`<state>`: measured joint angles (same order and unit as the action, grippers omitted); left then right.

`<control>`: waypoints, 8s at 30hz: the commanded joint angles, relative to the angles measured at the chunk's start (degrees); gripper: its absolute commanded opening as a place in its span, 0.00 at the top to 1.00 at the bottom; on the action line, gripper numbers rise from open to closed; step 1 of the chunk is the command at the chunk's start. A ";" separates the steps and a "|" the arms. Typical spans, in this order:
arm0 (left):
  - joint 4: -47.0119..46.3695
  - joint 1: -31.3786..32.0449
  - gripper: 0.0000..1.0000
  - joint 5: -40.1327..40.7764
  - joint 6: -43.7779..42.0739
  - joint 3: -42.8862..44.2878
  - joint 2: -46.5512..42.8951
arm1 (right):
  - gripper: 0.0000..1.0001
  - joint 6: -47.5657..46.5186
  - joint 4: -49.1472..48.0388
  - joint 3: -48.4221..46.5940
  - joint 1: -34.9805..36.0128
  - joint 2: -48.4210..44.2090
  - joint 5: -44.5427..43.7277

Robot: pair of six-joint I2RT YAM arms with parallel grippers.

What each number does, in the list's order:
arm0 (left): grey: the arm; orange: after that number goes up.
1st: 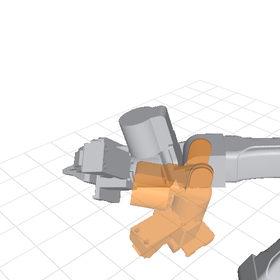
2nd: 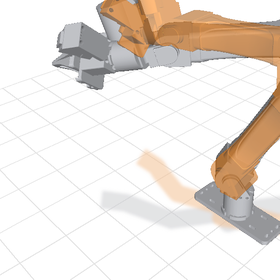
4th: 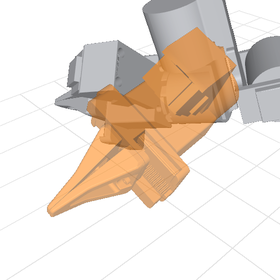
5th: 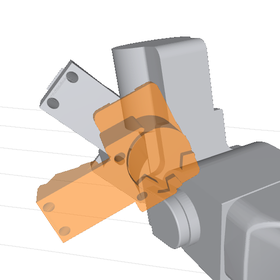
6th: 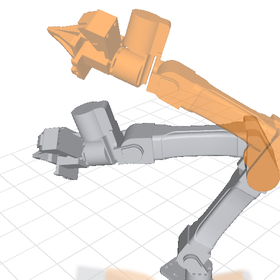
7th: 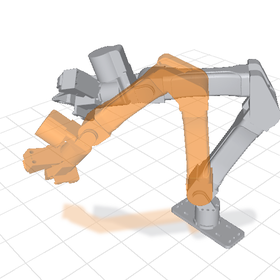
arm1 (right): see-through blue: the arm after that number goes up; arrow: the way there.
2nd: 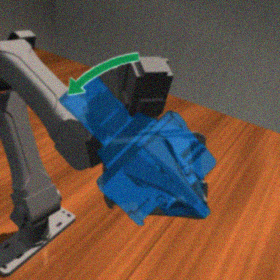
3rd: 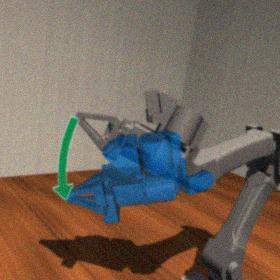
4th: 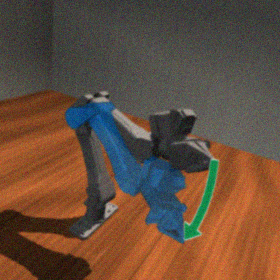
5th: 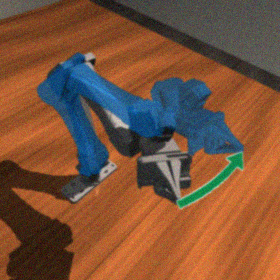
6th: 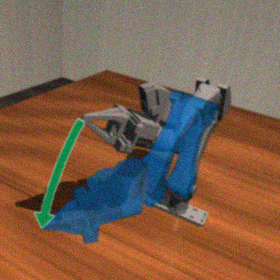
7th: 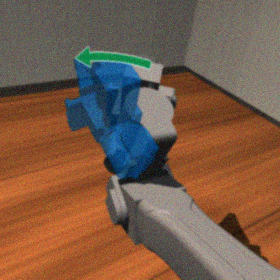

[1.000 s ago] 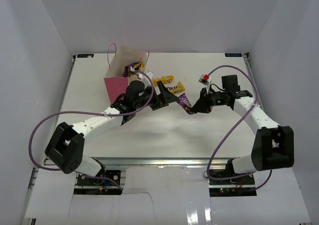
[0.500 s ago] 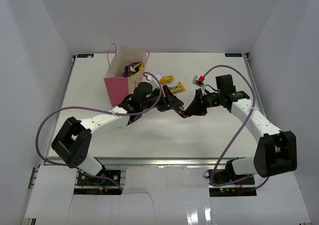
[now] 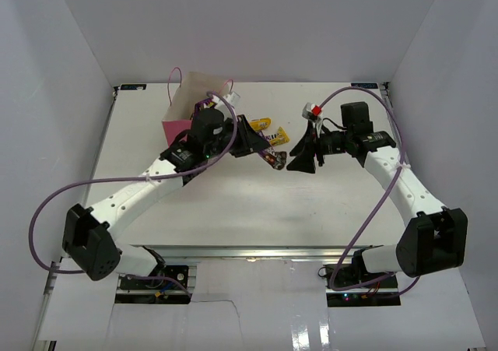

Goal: Place the snacks into the paper bag

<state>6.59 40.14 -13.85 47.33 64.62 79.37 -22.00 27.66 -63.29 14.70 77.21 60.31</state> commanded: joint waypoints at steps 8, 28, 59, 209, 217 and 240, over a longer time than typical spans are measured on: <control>31.44 -15.43 0.73 17.97 -23.05 28.24 -7.93 | 0.30 -4.81 1.08 -5.80 -0.72 2.24 -5.29; 27.78 -20.36 0.73 33.79 -38.89 36.46 9.22 | 0.30 -4.72 0.12 -5.97 -0.81 7.42 -9.69; 28.57 -20.36 0.02 15.96 -19.15 7.75 -26.35 | 0.21 -64.02 21.37 -51.65 4.81 51.01 -25.77; 27.77 -24.67 0.02 20.00 -6.90 -12.24 -57.49 | 0.92 -4.45 -48.22 -61.09 36.89 41.70 -77.01; 27.43 -24.67 0.02 19.47 -7.34 -12.85 -57.23 | 0.71 -7.53 -49.11 -56.07 36.45 40.92 -77.45; 24.53 -24.67 0.02 14.12 -8.39 -14.52 -54.59 | 0.18 3.11 -17.92 -46.09 15.91 25.45 -27.93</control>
<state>32.51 15.70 2.92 39.88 51.00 23.57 -21.02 0.32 -115.28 38.22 106.21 10.74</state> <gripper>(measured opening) 0.979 0.784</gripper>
